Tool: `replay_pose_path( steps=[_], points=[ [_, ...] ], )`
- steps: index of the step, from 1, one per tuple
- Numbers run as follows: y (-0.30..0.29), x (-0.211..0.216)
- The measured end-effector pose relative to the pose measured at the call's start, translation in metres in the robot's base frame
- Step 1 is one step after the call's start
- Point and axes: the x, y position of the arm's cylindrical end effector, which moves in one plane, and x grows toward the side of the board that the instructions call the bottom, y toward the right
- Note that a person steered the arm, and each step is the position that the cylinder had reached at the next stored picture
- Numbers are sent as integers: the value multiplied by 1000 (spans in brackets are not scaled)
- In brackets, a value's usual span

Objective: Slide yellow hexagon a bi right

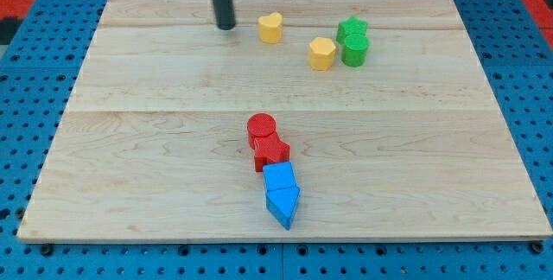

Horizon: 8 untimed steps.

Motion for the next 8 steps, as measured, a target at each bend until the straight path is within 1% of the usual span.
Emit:
replay_pose_path(
  steps=[1,4,5,6,7,8],
  points=[
    [38,0],
    [107,6],
    [94,-12],
    [56,-14],
    [31,2],
    [25,23]
  ],
)
